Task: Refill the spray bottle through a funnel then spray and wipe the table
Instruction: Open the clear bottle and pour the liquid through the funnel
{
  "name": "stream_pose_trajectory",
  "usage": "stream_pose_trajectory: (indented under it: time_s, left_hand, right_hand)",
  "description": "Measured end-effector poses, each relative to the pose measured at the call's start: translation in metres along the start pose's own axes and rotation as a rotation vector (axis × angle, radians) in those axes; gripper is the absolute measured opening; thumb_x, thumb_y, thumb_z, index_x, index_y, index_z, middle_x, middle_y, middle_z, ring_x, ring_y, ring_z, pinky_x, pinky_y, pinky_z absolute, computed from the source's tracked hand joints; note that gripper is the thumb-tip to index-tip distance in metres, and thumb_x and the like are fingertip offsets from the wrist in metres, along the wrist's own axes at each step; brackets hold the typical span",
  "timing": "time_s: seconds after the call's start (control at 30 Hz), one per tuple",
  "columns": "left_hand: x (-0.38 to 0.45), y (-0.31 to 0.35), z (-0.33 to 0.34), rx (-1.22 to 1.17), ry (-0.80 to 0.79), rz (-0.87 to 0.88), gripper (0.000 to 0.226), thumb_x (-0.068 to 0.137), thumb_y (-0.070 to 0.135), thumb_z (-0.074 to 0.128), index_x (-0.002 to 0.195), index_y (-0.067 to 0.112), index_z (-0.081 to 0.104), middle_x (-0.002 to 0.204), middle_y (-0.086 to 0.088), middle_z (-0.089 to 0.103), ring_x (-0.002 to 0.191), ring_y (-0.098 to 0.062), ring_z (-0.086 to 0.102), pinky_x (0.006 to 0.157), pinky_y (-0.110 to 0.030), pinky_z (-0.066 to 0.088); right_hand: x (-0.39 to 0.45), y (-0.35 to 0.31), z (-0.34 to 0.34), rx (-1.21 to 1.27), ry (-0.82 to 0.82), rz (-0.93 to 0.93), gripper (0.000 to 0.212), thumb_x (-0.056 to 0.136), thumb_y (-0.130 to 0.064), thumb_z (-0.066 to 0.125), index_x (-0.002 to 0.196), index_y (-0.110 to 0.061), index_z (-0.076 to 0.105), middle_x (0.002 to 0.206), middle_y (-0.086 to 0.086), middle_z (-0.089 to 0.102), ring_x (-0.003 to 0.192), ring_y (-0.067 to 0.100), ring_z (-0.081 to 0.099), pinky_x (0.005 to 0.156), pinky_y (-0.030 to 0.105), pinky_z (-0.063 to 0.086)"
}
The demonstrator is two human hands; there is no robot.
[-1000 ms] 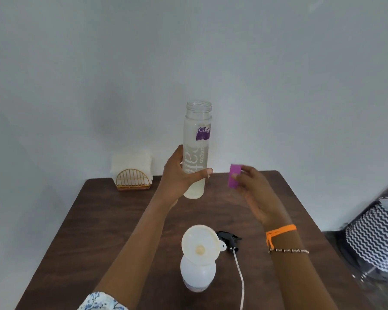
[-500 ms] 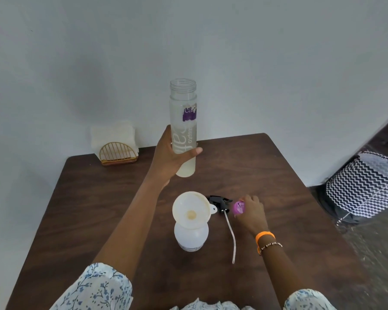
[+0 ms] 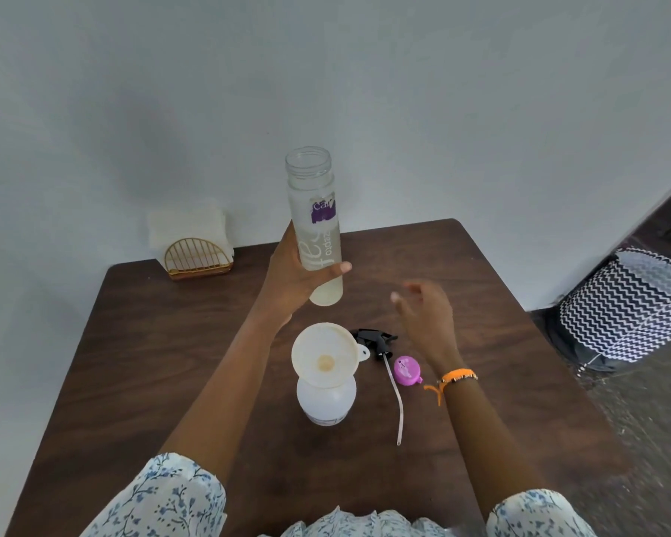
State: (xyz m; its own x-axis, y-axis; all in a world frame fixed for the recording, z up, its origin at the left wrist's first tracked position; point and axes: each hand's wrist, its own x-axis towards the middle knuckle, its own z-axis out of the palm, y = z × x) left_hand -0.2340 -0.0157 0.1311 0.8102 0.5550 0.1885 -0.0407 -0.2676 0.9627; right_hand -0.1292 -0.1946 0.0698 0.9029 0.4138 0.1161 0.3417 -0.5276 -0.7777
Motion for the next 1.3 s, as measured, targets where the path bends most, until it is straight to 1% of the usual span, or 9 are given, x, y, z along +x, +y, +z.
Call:
stream_pose_trajectory:
  time_s: [0.07,0.13,0.2,0.33,0.53,0.7,0.83,1.1,1.3]
  left_hand:
    - [-0.001,0.001,0.003,0.016,-0.006,0.007,0.069,0.064,0.025,0.086,0.123,0.024,0.049,0.109,0.01,0.066,0.101,-0.007,0.064,0.088,-0.032,0.053]
    - [-0.002,0.002,0.006,0.042,-0.017,0.024,0.069,0.065,0.024,0.085,0.124,0.028,0.049,0.113,0.01,0.065,0.105,-0.006,0.063,0.089,-0.034,0.053]
    - [-0.002,0.005,0.008,0.083,-0.03,0.062,0.066,0.068,0.022,0.082,0.125,0.027,0.05,0.116,0.009,0.065,0.108,-0.007,0.061,0.092,-0.038,0.053]
    - [-0.005,0.008,0.009,0.066,-0.042,0.056,0.063,0.069,0.013,0.082,0.123,0.024,0.051,0.115,0.01,0.065,0.108,-0.005,0.06,0.096,-0.04,0.05]
    - [-0.023,0.016,-0.004,0.014,-0.246,-0.064,0.088,0.069,0.015,0.083,0.14,0.025,0.032,0.14,0.009,0.046,0.128,-0.004,0.045,0.102,-0.029,0.042]
    - [-0.075,-0.001,-0.03,0.149,-0.188,-0.149,0.103,0.054,0.047,0.083,0.14,0.042,0.026,0.143,0.021,0.037,0.134,0.007,0.029,0.104,-0.02,0.027]
    - [-0.114,-0.022,-0.029,0.19,-0.168,-0.235,0.105,0.05,0.05,0.082,0.14,0.043,0.028,0.142,0.025,0.034,0.133,0.006,0.028,0.104,-0.022,0.024]
    - [-0.139,-0.043,-0.007,0.163,-0.1,-0.276,0.11,0.055,0.036,0.088,0.143,0.04,0.022,0.147,0.021,0.026,0.133,-0.001,0.029,0.107,-0.026,0.026]
    - [-0.137,-0.043,0.005,0.173,-0.046,-0.233,0.106,0.058,0.031,0.089,0.141,0.039,0.024,0.138,0.03,0.028,0.117,0.024,0.03,0.085,0.006,0.025]
  right_hand:
    - [0.004,-0.054,-0.015,0.205,0.01,-0.169,0.04,0.084,-0.032,0.067,0.119,-0.017,0.057,0.115,-0.006,0.057,0.109,0.01,0.053,0.09,0.02,0.042]
    - [0.005,-0.097,-0.021,0.324,-0.123,-0.312,0.054,0.08,-0.034,0.072,0.127,-0.021,0.051,0.124,-0.01,0.056,0.114,0.002,0.051,0.091,0.01,0.039]
    - [0.003,-0.123,-0.016,0.386,-0.201,-0.376,0.063,0.074,-0.032,0.077,0.128,-0.019,0.047,0.124,-0.008,0.058,0.113,0.003,0.053,0.09,0.012,0.043]
    - [-0.001,-0.141,-0.005,0.45,-0.042,-0.338,0.052,0.073,-0.023,0.079,0.115,-0.012,0.05,0.104,-0.004,0.063,0.09,0.009,0.06,0.072,0.009,0.047]
    - [-0.008,-0.126,-0.009,0.384,0.048,-0.384,0.047,0.073,-0.024,0.079,0.111,-0.01,0.054,0.096,-0.007,0.062,0.081,0.002,0.06,0.068,0.005,0.043]
    - [-0.013,-0.095,-0.021,0.303,0.027,-0.417,0.047,0.071,-0.019,0.081,0.11,-0.009,0.056,0.095,-0.007,0.061,0.082,-0.006,0.057,0.069,0.003,0.041]
    - [-0.021,-0.07,-0.023,0.259,-0.016,-0.382,0.047,0.07,-0.017,0.081,0.11,-0.012,0.056,0.097,-0.005,0.062,0.085,0.004,0.059,0.07,0.003,0.042]
    - [-0.041,-0.036,-0.017,0.196,-0.101,-0.354,0.052,0.067,-0.011,0.081,0.112,-0.015,0.056,0.098,-0.01,0.061,0.088,-0.004,0.058,0.07,0.002,0.042]
    - [-0.045,-0.018,-0.012,0.174,-0.159,-0.376,0.057,0.067,-0.012,0.082,0.118,-0.015,0.057,0.112,-0.002,0.064,0.1,0.01,0.06,0.082,0.016,0.049]
